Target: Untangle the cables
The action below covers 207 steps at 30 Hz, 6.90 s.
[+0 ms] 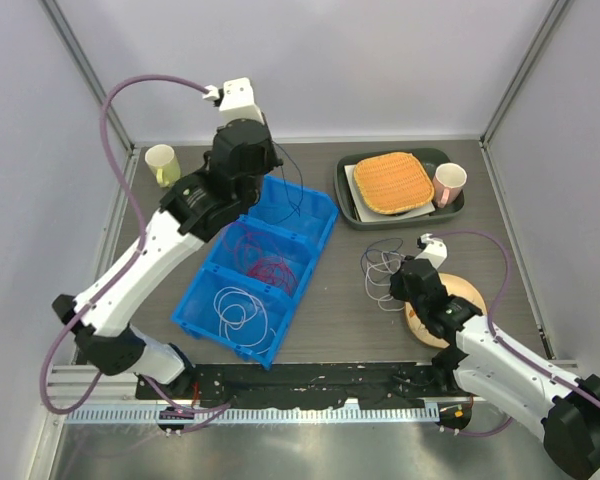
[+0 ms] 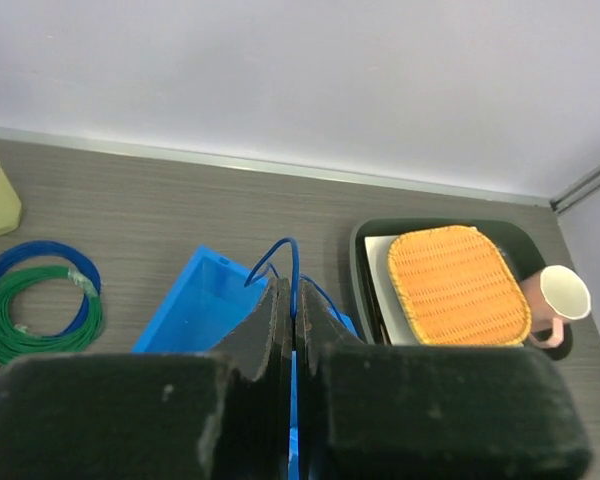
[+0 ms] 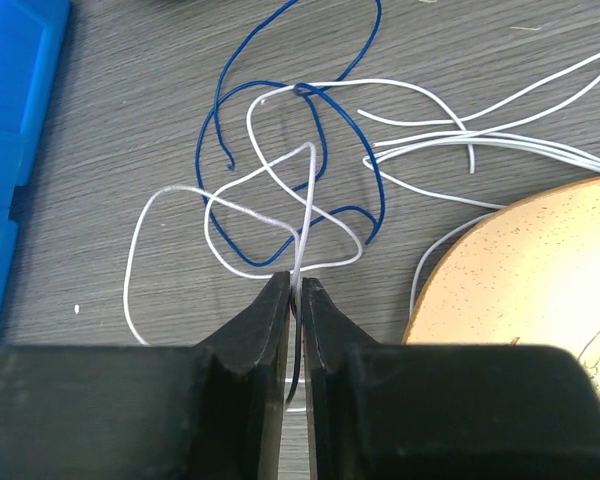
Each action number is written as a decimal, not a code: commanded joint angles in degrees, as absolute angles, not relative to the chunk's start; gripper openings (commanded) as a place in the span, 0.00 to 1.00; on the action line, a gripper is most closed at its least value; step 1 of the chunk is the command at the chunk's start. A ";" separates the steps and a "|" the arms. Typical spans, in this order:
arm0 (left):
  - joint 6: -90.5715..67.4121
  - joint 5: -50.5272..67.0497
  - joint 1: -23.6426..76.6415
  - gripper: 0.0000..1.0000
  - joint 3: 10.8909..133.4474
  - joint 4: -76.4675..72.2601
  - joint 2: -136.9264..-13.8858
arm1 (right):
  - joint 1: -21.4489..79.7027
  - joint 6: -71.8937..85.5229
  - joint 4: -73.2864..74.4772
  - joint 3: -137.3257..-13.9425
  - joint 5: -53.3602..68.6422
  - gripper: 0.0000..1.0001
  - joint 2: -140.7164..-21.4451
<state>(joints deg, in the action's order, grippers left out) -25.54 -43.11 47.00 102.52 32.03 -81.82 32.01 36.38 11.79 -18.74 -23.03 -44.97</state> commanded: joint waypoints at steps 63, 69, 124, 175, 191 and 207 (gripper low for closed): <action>-33.66 -2.56 52.55 1.00 54.06 13.81 -67.87 | 32.17 36.12 -6.42 -27.84 5.80 0.01 -40.51; -32.70 -0.18 55.27 1.00 50.89 8.44 -65.83 | 32.25 39.28 -3.17 -35.15 9.39 0.01 -45.96; -29.18 -24.18 66.63 0.00 60.64 8.70 -70.94 | 33.22 37.35 13.36 -35.16 -10.53 0.86 -43.95; -58.62 -21.88 56.43 0.01 52.39 57.31 -40.60 | 33.22 36.04 12.13 -32.96 -15.73 0.91 -45.44; -60.56 -25.84 52.12 0.24 48.43 53.44 -52.91 | 33.22 36.04 12.57 -32.96 -16.78 0.90 -45.97; -54.49 -20.04 52.12 1.00 47.02 43.78 -44.38 | 33.13 35.60 12.92 -33.84 -22.32 0.91 -54.31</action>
<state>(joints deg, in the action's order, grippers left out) -57.49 -22.48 52.36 47.05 50.22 -44.60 32.95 36.27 14.61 -31.29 -18.85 -51.68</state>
